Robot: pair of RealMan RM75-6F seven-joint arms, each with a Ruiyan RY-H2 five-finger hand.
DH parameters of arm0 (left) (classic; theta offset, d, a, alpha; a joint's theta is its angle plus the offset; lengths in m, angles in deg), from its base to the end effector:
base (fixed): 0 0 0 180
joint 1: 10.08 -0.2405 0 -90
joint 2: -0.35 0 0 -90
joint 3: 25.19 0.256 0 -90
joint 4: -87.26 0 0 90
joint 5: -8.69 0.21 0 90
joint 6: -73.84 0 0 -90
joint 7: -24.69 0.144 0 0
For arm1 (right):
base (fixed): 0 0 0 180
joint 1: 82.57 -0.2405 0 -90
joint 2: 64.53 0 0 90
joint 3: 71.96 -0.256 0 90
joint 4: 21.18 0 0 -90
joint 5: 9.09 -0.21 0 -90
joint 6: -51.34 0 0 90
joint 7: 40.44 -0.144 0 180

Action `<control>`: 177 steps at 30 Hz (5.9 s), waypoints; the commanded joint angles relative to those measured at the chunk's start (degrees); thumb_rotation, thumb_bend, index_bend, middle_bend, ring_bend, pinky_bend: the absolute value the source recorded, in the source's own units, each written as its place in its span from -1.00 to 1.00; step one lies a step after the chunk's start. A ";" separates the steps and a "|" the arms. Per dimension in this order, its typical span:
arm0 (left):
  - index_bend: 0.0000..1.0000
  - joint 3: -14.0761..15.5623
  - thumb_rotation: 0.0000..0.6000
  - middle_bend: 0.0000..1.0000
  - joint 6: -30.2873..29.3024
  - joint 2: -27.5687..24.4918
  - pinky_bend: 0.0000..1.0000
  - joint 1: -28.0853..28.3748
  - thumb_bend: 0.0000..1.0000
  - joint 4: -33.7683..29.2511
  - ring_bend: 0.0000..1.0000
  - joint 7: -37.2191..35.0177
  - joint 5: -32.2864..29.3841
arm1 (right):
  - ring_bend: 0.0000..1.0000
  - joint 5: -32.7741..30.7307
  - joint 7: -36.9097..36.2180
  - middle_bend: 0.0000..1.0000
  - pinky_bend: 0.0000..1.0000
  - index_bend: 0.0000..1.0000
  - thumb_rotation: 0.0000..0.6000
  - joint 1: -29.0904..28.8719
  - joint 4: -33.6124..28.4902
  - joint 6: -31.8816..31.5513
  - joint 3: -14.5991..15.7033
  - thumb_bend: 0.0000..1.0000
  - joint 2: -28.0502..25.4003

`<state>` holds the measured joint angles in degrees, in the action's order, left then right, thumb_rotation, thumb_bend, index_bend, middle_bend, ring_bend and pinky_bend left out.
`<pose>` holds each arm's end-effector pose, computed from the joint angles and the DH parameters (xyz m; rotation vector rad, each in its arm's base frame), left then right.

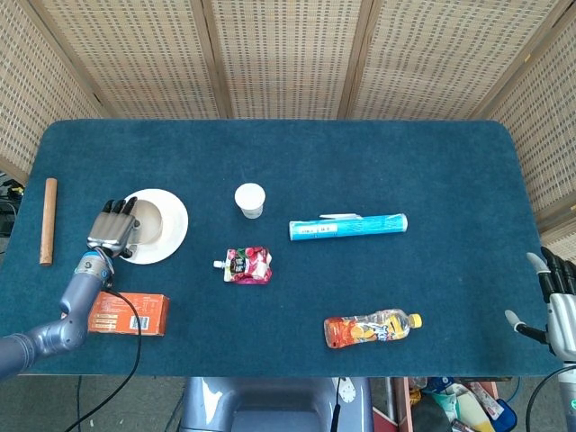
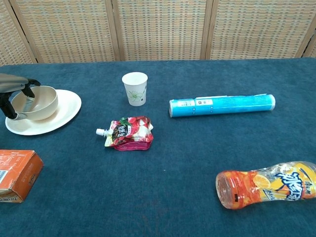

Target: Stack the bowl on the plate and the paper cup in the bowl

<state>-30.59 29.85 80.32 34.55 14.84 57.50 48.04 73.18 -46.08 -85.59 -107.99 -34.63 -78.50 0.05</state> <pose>-0.2681 0.3899 0.0501 -1.6990 -0.9341 -0.3441 -0.3368 -0.1843 0.1823 1.2495 -0.8910 0.9177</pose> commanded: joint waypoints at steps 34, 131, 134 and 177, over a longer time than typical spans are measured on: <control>-0.31 -4.84 1.00 -1.00 -12.65 -11.99 -1.00 -0.92 -0.54 -18.99 -1.00 -5.75 14.08 | -1.00 0.39 -0.36 -1.00 -1.00 -0.87 1.00 0.28 -1.05 -0.43 0.07 -0.65 -0.65; 0.24 -8.35 1.00 -1.00 -11.34 -0.70 -1.00 10.95 -0.13 -10.44 -1.00 8.85 -1.43 | -1.00 -1.70 -11.90 -1.00 -1.00 -0.87 1.00 -0.18 3.57 3.59 -0.64 -0.65 -1.45; 0.24 -7.38 1.00 -1.00 -12.51 -5.48 -1.00 8.10 -0.13 -14.49 -1.00 7.12 -1.61 | -1.00 -1.63 -11.14 -1.00 -1.00 -0.87 1.00 -0.05 3.03 3.26 -0.59 -0.65 -1.62; 0.24 -1.10 1.00 -1.00 -10.91 -6.30 -1.00 -2.72 -0.13 -8.84 -1.00 -2.06 7.95 | -1.00 -0.89 -8.69 -1.00 -1.00 -0.87 1.00 0.39 0.74 1.90 -0.18 -0.65 -1.89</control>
<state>-31.55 18.36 73.03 31.44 5.09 54.95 57.22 72.33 -54.76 -85.17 -107.22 -32.78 -78.66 -1.85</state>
